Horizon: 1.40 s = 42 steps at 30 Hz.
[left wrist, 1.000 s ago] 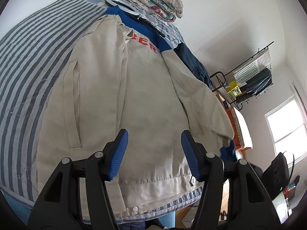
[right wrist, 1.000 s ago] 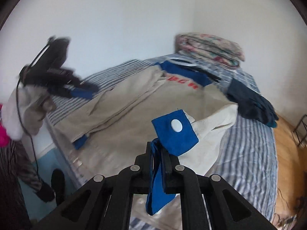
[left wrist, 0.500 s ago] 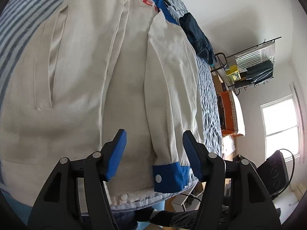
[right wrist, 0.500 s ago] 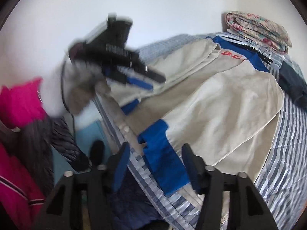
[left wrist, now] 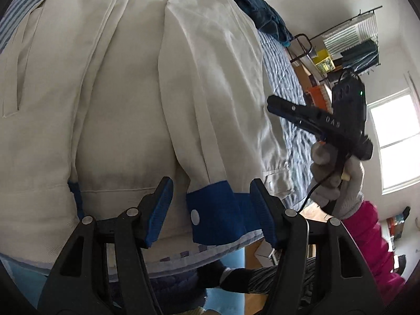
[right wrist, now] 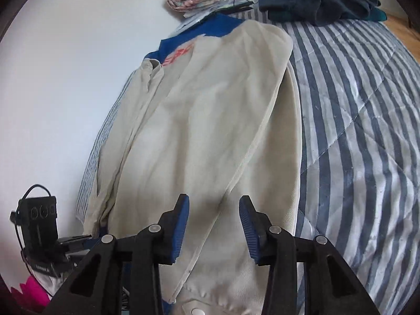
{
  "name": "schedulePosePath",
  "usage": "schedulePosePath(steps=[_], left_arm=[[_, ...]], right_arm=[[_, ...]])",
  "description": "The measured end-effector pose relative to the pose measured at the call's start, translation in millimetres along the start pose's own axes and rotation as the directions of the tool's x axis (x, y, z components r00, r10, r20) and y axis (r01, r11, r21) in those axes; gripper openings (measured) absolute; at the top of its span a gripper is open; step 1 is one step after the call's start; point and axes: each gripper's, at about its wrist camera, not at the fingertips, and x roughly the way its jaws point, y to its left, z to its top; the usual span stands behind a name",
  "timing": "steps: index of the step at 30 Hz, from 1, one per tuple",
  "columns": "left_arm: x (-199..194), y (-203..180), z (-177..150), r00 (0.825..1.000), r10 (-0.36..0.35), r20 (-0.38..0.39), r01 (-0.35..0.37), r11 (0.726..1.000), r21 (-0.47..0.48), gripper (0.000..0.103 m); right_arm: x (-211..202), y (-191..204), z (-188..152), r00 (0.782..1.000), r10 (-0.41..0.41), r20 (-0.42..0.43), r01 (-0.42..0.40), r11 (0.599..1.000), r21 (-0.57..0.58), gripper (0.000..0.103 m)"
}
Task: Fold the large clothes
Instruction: 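Grasp the second jacket side edge with the right gripper while the left gripper grasps the cuff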
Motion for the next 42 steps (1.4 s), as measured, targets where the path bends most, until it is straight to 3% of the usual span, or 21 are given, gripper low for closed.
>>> schedulePosePath(steps=[2,3,4,6,7,9,12,13,14,16,18,19,21,23,27,31,35,36,37,38,42], left_arm=[[10,6,-2,1.000,-0.021,-0.018,0.021,1.000,-0.016,0.034],[16,13,-2,0.998,-0.049,-0.042,0.047,0.998,-0.046,0.009],[19,21,-4,0.996,-0.082,-0.039,0.078,0.993,-0.086,0.009],[20,33,-6,0.983,-0.181,-0.013,0.176,0.970,-0.169,0.009],[17,36,-8,0.973,-0.232,0.004,0.228,0.952,-0.207,0.008],[9,37,-13,0.921,-0.385,0.061,0.386,0.879,-0.280,0.008],[-3,21,-18,0.826,-0.548,0.130,0.560,0.777,-0.287,0.007],[-4,16,-19,0.807,-0.574,0.137,0.587,0.759,-0.280,0.007],[-2,11,-21,0.807,-0.575,0.132,0.588,0.764,-0.264,0.007],[11,6,-24,0.858,-0.507,0.080,0.510,0.826,-0.238,0.006],[28,13,-28,0.907,-0.419,0.043,0.416,0.875,-0.246,0.006],[36,20,-32,0.920,-0.390,0.028,0.383,0.885,-0.266,0.006],[49,30,-40,0.933,-0.359,0.008,0.345,0.888,-0.303,0.006],[51,30,-42,0.936,-0.352,0.010,0.340,0.894,-0.292,0.006],[47,24,-42,0.939,-0.343,0.012,0.334,0.905,-0.264,0.006],[43,29,-42,0.933,-0.360,0.025,0.351,0.890,-0.291,0.006],[51,23,-37,0.932,-0.362,0.030,0.355,0.891,-0.285,0.006],[51,21,-36,0.931,-0.363,0.032,0.357,0.890,-0.284,0.006],[52,19,-35,0.930,-0.367,0.032,0.361,0.888,-0.284,0.006],[50,16,-34,0.926,-0.377,0.035,0.371,0.885,-0.282,0.006],[42,-2,-29,0.897,-0.437,0.066,0.438,0.859,-0.266,0.006]], right_arm=[[14,1,2,1.000,-0.004,-0.026,0.004,1.000,-0.002,0.040],[21,4,3,0.999,-0.010,-0.033,0.010,1.000,-0.006,0.035],[27,6,3,0.999,-0.009,-0.038,0.009,1.000,-0.008,0.021],[32,7,5,0.999,-0.019,-0.042,0.018,1.000,-0.011,0.003],[31,8,7,0.999,-0.022,-0.039,0.021,1.000,-0.009,0.001],[18,11,13,1.000,-0.014,-0.018,0.014,1.000,-0.011,0.000],[-27,20,16,0.998,-0.035,0.050,0.038,0.998,-0.050,0.000],[-41,21,19,0.997,-0.038,0.069,0.041,0.998,-0.051,0.000],[-56,21,22,0.995,-0.034,0.094,0.040,0.998,-0.057,0.000],[-72,19,25,0.992,-0.052,0.113,0.062,0.994,-0.085,0.002],[-73,12,30,0.995,-0.029,0.096,0.038,0.995,-0.087,0.016],[-70,5,34,0.996,-0.023,0.089,0.030,0.997,-0.072,0.037],[-62,-8,37,0.996,-0.038,0.076,0.041,0.998,-0.041,0.042],[-49,-22,37,0.998,-0.038,0.046,0.037,0.999,0.011,0.041],[-32,-31,18,0.997,0.077,-0.012,-0.076,0.996,0.050,0.041],[-38,-17,-22,0.969,0.236,-0.067,-0.234,0.971,0.040,0.041],[-33,4,-58,0.950,0.266,-0.161,-0.276,0.960,-0.040,0.051],[-26,11,-66,0.951,0.241,-0.195,-0.259,0.964,-0.068,0.046],[-18,18,-72,0.948,0.215,-0.236,-0.242,0.965,-0.096,0.015],[-13,26,-77,0.943,0.201,-0.266,-0.237,0.965,-0.111,0.003],[-51,42,-74,0.951,0.237,-0.198,-0.264,0.957,-0.118,0.001]])
